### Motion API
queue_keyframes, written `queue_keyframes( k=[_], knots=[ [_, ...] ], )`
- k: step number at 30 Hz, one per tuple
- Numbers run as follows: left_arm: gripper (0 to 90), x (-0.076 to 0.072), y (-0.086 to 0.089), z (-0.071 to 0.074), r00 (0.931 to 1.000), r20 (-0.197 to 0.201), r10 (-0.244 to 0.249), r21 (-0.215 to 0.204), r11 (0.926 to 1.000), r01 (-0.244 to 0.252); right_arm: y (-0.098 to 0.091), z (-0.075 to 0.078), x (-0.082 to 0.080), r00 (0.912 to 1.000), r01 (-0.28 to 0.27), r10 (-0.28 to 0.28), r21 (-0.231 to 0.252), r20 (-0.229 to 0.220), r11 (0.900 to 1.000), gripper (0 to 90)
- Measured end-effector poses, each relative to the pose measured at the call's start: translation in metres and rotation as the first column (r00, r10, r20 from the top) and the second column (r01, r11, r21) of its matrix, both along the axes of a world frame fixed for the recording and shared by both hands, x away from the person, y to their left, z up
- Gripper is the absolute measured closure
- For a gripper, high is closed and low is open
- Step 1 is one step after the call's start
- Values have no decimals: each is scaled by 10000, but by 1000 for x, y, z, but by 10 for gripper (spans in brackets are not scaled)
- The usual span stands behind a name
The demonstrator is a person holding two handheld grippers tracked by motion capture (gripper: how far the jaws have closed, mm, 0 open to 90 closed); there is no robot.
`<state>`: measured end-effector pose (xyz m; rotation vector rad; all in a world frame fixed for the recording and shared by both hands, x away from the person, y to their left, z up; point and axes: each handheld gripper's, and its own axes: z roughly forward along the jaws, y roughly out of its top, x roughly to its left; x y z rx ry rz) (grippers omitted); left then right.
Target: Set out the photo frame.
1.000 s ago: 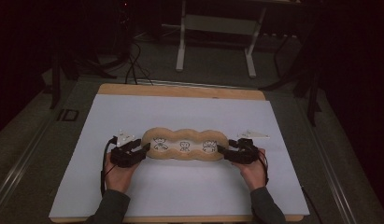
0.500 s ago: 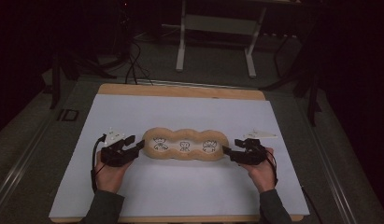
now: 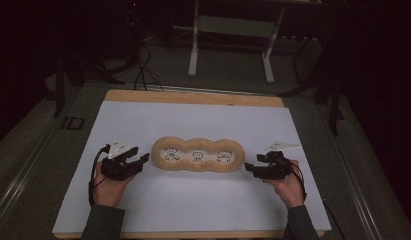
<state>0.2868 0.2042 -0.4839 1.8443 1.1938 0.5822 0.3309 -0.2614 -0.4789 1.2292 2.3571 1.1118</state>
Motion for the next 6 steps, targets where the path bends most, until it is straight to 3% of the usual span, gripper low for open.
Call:
queue_keyframes(
  k=[2,4,6],
  knots=[
    [518,2,2,-4,9998,-148,135,184,9997,-133,-4,-3,1,9999,92,-92,4,-80,10000,334],
    [514,3,2,-8,9990,-239,381,747,9966,-362,-9,-5,2,9996,226,-227,-53,-171,9997,327],
    [513,4,3,-10,9986,-257,465,867,9953,-441,-14,-6,4,9989,392,-392,-12,-239,9992,317]
  ],
)
